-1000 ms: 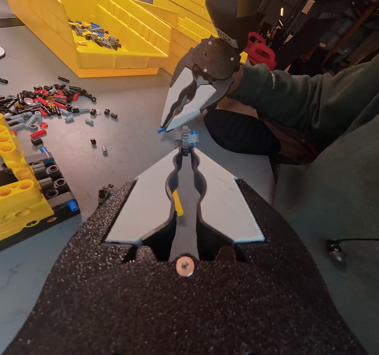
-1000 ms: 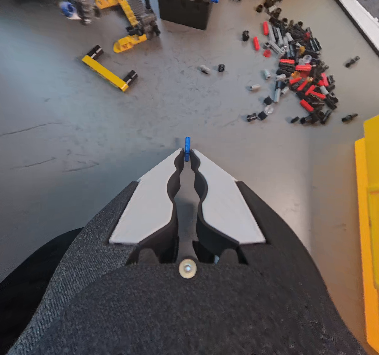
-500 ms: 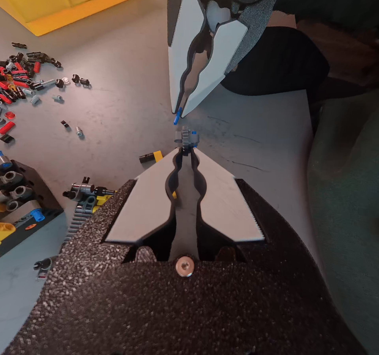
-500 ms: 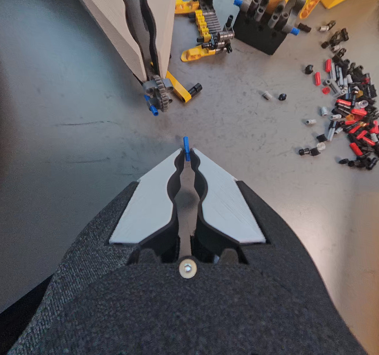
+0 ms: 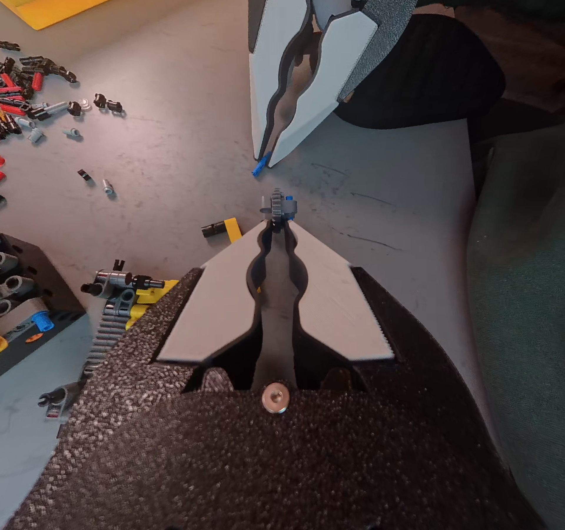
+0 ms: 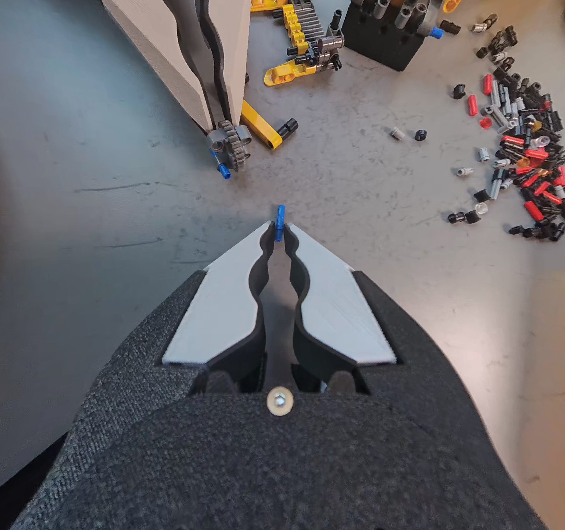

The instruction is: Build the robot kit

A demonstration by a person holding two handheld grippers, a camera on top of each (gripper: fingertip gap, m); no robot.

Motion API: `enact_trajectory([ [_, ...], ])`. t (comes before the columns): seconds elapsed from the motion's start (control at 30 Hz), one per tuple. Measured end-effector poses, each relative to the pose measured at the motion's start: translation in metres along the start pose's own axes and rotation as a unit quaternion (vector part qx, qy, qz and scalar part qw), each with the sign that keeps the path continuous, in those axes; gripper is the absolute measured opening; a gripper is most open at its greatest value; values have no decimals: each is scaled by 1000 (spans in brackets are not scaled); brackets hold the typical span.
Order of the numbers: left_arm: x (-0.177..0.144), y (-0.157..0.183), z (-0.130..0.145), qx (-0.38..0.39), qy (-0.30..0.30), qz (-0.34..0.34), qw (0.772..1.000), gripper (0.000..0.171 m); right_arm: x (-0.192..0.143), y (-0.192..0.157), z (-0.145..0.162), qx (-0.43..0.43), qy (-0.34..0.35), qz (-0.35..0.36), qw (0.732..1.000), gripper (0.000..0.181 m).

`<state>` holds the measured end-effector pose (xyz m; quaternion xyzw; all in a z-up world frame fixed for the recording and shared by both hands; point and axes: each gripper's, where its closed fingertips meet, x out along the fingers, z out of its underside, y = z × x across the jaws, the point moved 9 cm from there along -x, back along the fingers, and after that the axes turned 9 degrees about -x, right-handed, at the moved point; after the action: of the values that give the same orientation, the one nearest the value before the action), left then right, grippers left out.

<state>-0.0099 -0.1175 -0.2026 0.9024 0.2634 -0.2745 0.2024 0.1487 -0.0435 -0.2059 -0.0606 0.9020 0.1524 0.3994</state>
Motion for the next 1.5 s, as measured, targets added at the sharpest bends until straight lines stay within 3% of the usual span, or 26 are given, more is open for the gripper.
enact_trajectory([
  [0.27,2,1,2,0,-11,1,1000,7,1,-11,-1,-72,4,77,994,4],
  [0.5,1,1,2,-4,-9,-2,1000,7,2,-4,-3,55,-19,30,998,4],
  [0.73,1,0,2,-9,-8,-2,1000,7,1,-13,-2,-6,-2,68,998,3],
  [0.97,3,1,2,-7,-18,-3,1000,7,1,-16,-4,-13,14,41,999,5],
  [1.13,5,0,4,-11,-30,-11,999,7,0,-16,-4,-9,15,19,1000,21],
  [1.23,5,-1,4,-12,-31,-9,999,7,0,-16,-4,-9,13,4,1000,8],
  [1.37,6,-1,4,-15,-33,-10,999,7,0,-12,-4,18,6,-7,1000,13],
  [1.5,7,-1,5,-15,-40,-12,999,7,1,-10,-4,37,3,-44,998,4],
])
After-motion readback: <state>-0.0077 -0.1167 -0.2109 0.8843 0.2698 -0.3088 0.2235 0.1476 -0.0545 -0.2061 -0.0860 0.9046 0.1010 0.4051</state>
